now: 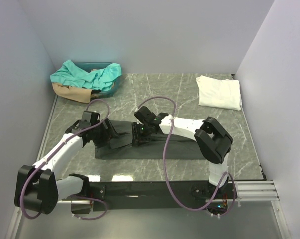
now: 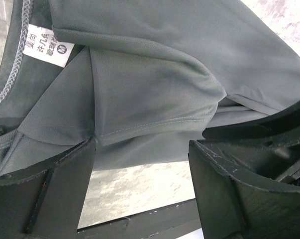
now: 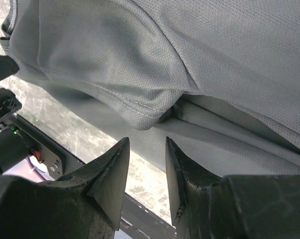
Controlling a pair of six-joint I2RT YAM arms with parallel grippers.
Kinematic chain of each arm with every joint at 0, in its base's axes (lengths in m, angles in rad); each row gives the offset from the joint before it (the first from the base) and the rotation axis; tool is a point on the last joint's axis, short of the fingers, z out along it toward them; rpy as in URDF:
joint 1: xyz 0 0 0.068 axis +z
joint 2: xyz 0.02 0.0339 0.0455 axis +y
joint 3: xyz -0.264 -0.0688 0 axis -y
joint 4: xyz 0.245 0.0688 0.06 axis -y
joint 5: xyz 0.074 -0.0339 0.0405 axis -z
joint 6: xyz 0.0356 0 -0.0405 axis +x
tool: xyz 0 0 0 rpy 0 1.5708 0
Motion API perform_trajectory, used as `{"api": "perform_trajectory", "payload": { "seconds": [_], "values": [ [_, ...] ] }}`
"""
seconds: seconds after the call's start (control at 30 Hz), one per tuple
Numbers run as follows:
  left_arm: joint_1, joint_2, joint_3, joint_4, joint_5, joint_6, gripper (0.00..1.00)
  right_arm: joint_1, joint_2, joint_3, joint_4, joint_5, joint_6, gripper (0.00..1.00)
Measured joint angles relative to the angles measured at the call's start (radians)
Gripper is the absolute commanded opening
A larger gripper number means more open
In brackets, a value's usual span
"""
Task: Fold and stack the t-shirts
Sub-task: Fold the tshirt
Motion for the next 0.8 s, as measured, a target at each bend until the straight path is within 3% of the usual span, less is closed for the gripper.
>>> {"api": "perform_trajectory", "payload": {
  "seconds": [0.4, 0.5, 0.67, 0.8],
  "values": [
    [0.0, -0.027, -0.04, -0.029, -0.012, -0.003, 0.81, -0.012, 0.01, 0.0, 0.054, -0.001, 0.009, 0.38],
    [0.0, -0.029, -0.04, -0.032, -0.013, -0.003, 0.81, -0.013, 0.021, 0.0, 0.061, -0.004, 0.009, 0.3],
    [-0.012, -0.032, -0.04, -0.035, -0.052, -0.01, 0.76, -0.021, 0.034, 0.0, 0.063, -0.013, 0.013, 0.02],
    [-0.05, -0.015, -0.037, -0.042, -0.118, -0.016, 0.72, -0.027, 0.034, 0.0, 0.069, -0.02, 0.019, 0.0]
  ]
}}
